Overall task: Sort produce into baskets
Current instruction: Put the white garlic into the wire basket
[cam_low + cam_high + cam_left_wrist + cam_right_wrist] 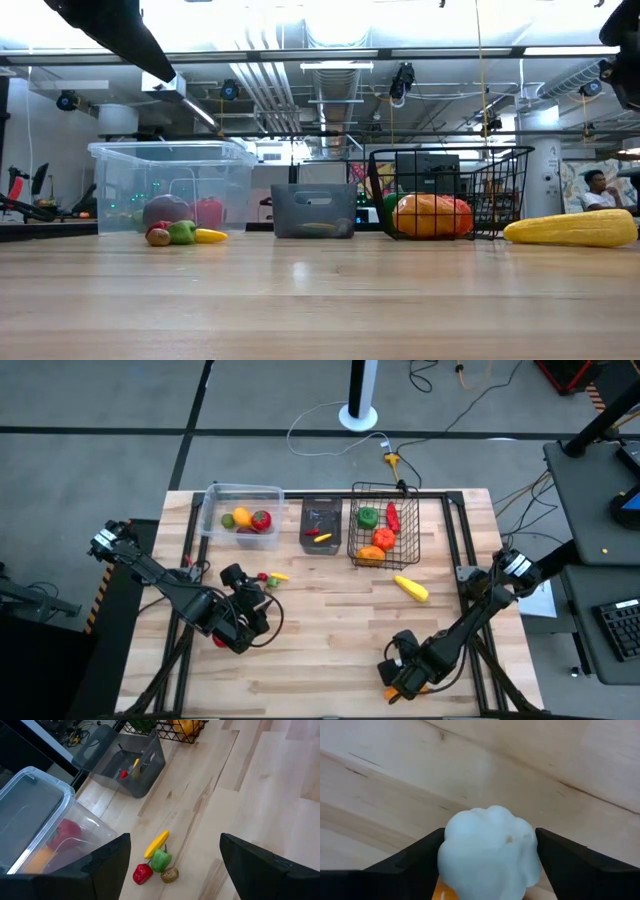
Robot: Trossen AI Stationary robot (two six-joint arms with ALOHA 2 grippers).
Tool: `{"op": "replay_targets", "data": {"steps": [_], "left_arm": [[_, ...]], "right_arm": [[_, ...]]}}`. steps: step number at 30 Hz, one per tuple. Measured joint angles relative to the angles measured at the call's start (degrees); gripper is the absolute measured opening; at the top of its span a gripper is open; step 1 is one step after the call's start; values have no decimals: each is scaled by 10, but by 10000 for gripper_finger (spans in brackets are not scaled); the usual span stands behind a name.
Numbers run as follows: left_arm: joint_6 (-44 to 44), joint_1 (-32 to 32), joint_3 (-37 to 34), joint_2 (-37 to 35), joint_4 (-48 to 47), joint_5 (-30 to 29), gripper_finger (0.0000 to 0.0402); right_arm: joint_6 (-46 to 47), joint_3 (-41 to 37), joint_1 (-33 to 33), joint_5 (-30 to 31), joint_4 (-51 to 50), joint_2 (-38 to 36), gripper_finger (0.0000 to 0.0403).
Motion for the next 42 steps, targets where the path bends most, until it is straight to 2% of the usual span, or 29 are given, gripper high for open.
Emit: {"op": "replay_targets", "data": {"steps": [6, 13, 20, 27, 32, 42], "left_arm": [[0, 0, 0, 0, 1, 0, 286], [0, 0, 0, 0, 2, -6, 286], [2, 0, 0, 0, 15, -15, 286], [13, 0, 0, 0, 51, -15, 286], [14, -1, 0, 0, 65, -14, 286], [-48, -14, 0, 0, 69, 5, 286]], "right_arm": [[-5, 8, 0, 12, -1, 0, 273], [-25, 21, -1, 46, -3, 0, 272], [-90, 39, -24, 123, -4, -3, 272], [-245, 67, -88, 212, -1, -3, 273], [-400, 117, -143, 238, -2, -6, 274], [-696, 233, -250, 251, -8, -40, 274]]}}
